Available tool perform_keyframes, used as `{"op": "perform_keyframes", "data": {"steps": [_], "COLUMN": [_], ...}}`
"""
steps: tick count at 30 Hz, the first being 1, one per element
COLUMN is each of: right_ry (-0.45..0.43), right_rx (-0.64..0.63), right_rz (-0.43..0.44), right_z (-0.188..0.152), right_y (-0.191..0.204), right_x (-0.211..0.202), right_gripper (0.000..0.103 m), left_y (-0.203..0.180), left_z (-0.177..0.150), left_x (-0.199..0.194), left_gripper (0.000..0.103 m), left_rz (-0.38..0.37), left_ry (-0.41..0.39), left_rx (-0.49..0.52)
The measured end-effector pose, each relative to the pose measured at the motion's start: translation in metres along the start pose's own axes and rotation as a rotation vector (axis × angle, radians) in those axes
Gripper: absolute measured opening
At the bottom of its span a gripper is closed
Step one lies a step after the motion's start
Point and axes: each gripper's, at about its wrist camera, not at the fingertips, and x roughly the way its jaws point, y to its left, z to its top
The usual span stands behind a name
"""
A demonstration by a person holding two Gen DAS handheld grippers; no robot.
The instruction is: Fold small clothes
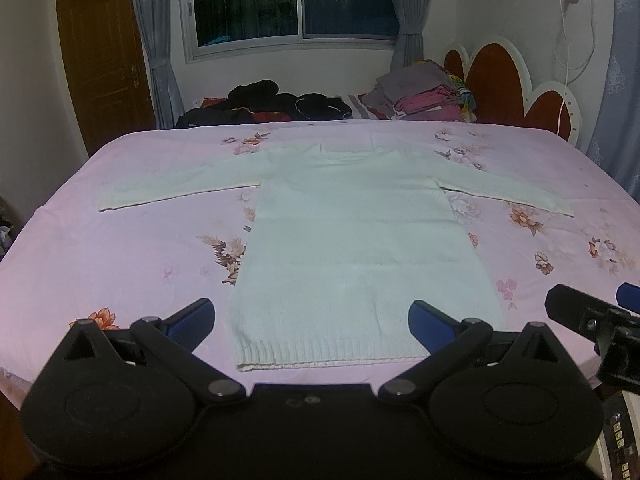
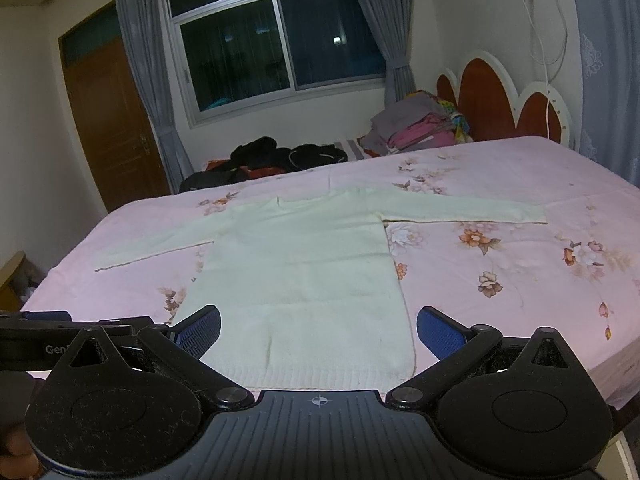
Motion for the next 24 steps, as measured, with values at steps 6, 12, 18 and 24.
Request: {"op": "perform_keyframes", "data": {"steps": [6, 12, 18, 24], "right_ry": [-0.002, -0.002, -0.002, -0.002], "right_rx": [0.000, 0.002, 0.001, 0.002], "right_rz": [-0.002, -0.004, -0.002, -0.001], "right_z": [0.0009, 0.0018, 0.0022, 0.0030], "right_y": [-0.0012, -0.0013, -0.0024, -0.0038], "right_x": [0.0005, 0.0008, 0.0006, 0.0005], "right_gripper": [0.103, 0.103, 0.103, 0.103], "left_y": [-0.0022, -0.0036, -0.0043, -0.0045], "left_z": [0.0005, 0.0010, 0.0010, 0.0010], "left_x": [0.0005, 0.0011, 0.0011, 0.0013], "left_gripper": [0.103, 0.103, 0.103, 0.103], "left_rz": [-0.002, -0.004, -0.002, -0.001], "left_ry": [-0.001, -0.001, -0.001, -0.003], "left_rx": [0.002, 0.000, 0.000, -0.003]}}
